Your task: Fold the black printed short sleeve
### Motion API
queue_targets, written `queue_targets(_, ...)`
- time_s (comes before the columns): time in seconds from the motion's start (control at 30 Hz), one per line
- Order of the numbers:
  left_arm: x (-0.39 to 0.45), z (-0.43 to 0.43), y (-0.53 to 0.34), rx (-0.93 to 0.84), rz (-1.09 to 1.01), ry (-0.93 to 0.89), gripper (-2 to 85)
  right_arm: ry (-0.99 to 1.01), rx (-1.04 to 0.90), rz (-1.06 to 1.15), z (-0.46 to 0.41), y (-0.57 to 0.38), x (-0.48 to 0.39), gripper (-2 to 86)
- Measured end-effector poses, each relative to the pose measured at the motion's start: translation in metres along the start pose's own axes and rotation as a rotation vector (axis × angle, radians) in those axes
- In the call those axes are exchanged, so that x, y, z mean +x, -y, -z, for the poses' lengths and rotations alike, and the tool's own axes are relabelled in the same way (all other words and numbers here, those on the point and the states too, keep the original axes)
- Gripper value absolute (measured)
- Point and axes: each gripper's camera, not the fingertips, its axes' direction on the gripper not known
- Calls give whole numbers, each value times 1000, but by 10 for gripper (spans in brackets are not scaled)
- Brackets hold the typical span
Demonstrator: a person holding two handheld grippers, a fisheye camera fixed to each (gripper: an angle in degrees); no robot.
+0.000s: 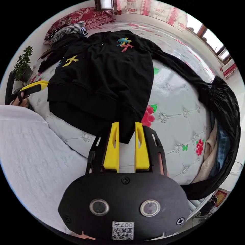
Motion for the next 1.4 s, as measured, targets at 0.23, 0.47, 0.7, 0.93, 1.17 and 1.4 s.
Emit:
queue_targets(0.23, -17, -23, -21, -120, 27, -60, 107, -118, 3, 172, 4, 23, -34, 63)
queue_targets(0.47, 23, -59, 30, -177, -132, -39, 89, -39, -30, 86, 5, 41, -12, 27)
queue_targets(0.7, 85, -31, 87, 20, -318, -136, 89, 114, 224, -230, 57, 22, 78, 19)
queue_targets(0.93, 87, -39, 77, -21, -316, -70, 113, 134, 59, -272, -2, 8, 79, 51)
queue_targets(1.17, 40, -64, 38, -125, -74, -124, 120, 43, 62, -150, -6, -14, 72, 70)
queue_targets(1.4, 98, -117, 76, -207, -186, -100, 141, 33, -49, -55, -48, -5, 71, 73)
